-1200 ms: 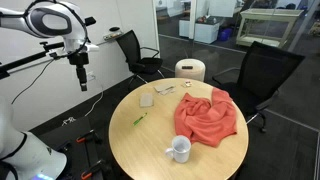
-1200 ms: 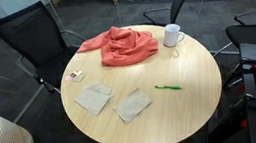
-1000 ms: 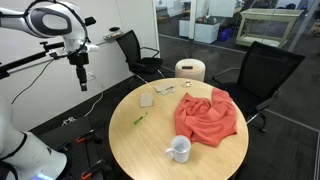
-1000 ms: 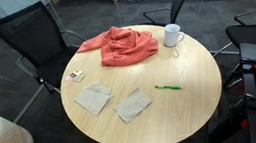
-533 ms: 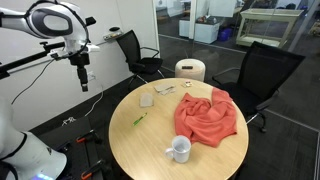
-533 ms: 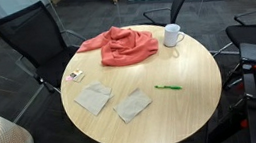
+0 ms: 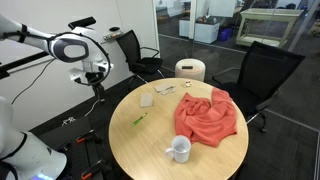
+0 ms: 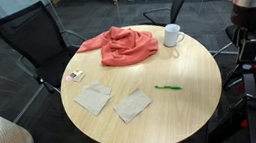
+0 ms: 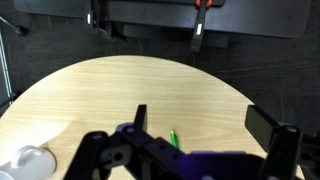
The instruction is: Move the green pen slightly away
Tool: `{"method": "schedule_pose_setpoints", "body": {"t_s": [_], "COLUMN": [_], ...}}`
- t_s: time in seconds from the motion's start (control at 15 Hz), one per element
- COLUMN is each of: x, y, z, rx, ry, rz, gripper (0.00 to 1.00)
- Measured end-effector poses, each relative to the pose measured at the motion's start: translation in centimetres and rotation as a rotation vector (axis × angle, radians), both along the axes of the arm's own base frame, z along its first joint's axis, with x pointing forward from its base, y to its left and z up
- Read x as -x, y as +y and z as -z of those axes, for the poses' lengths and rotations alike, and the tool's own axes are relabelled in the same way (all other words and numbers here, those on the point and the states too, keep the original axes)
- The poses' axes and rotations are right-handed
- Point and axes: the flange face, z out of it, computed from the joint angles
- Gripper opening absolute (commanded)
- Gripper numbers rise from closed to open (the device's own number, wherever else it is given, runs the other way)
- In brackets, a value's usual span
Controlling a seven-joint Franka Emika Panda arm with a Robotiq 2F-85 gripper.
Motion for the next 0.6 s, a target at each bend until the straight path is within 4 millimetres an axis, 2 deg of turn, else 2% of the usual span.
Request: {"method": "schedule_pose_setpoints", "body": {"t_s": [0.27, 0.6], "x": [-1.1, -2.5], "y": [-1.5, -2.3], "z": [4.5, 8.3], "rx": [-0.024, -0.043], "ry": [-0.055, -0.082], "rz": [-0.085, -0.109], "gripper": [1.0, 1.0]}}
